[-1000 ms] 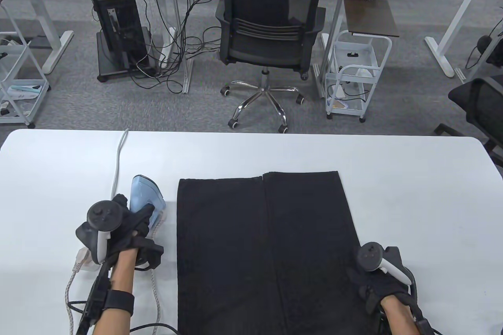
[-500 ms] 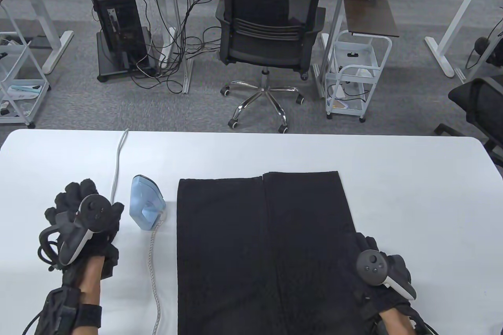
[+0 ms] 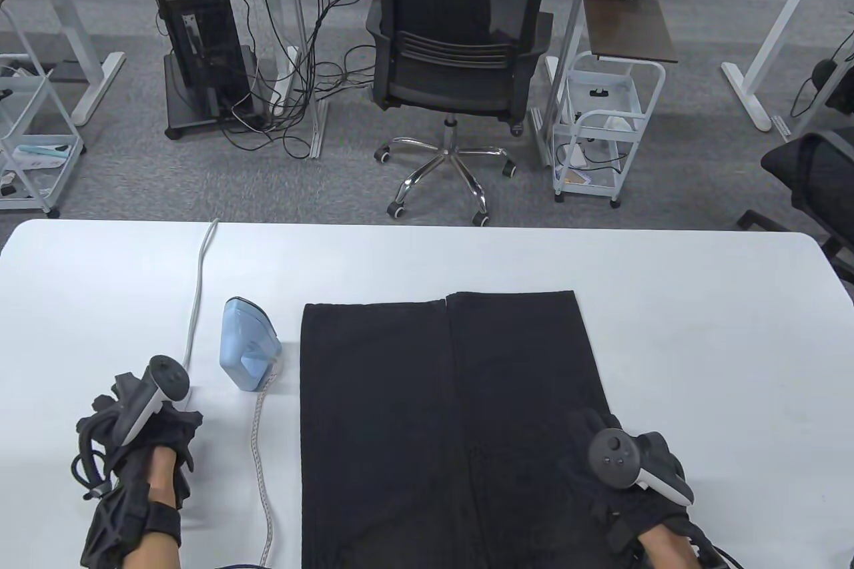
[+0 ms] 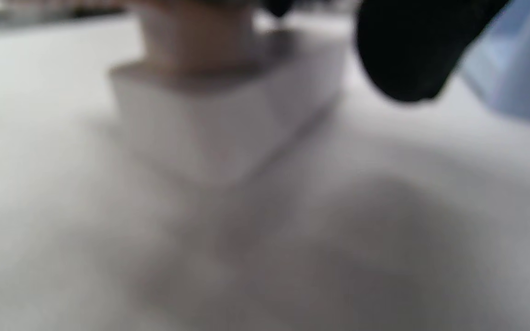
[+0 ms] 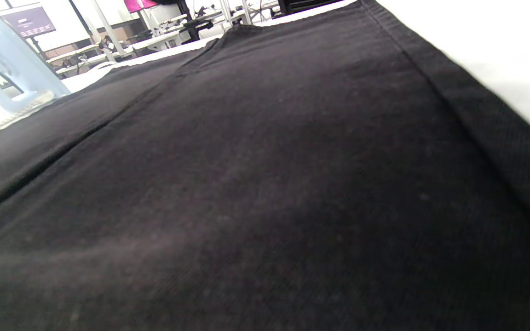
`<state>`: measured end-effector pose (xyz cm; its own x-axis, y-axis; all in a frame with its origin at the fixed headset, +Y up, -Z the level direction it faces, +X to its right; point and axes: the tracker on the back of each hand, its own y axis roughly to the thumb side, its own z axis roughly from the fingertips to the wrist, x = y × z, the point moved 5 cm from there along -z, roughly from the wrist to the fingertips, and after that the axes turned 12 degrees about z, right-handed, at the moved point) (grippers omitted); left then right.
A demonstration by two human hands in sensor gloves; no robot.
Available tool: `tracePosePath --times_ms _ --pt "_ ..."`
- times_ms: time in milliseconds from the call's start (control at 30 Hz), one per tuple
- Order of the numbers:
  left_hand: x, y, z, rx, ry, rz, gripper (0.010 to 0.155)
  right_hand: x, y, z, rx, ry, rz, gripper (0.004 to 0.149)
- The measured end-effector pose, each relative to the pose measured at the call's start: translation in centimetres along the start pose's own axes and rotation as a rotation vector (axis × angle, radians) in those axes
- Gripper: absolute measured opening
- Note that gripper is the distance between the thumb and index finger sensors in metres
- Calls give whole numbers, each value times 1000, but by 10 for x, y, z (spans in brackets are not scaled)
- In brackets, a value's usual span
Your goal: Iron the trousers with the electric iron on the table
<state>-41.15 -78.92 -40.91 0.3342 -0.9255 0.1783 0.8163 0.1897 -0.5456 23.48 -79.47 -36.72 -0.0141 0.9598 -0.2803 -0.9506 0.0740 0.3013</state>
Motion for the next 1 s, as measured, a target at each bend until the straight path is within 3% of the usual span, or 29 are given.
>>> tracePosePath --times_ms 367,667,833,900,1000 --pt "2 9 -5 -15 45 -56 84 -9 3 -4 10 51 10 72" --pt "-10 7 0 20 20 0 89 -5 -15 -7 -73 18 9 73" --pt "-71 33 49 228 256 113 83 32 -23 5 -128 -103 -11 72" --pt "-103 53 80 360 347 191 82 59 -17 13 -129 -176 -18 72" --pt "-127 95 127 568 428 272 81 99 6 21 -113 -278 -6 72"
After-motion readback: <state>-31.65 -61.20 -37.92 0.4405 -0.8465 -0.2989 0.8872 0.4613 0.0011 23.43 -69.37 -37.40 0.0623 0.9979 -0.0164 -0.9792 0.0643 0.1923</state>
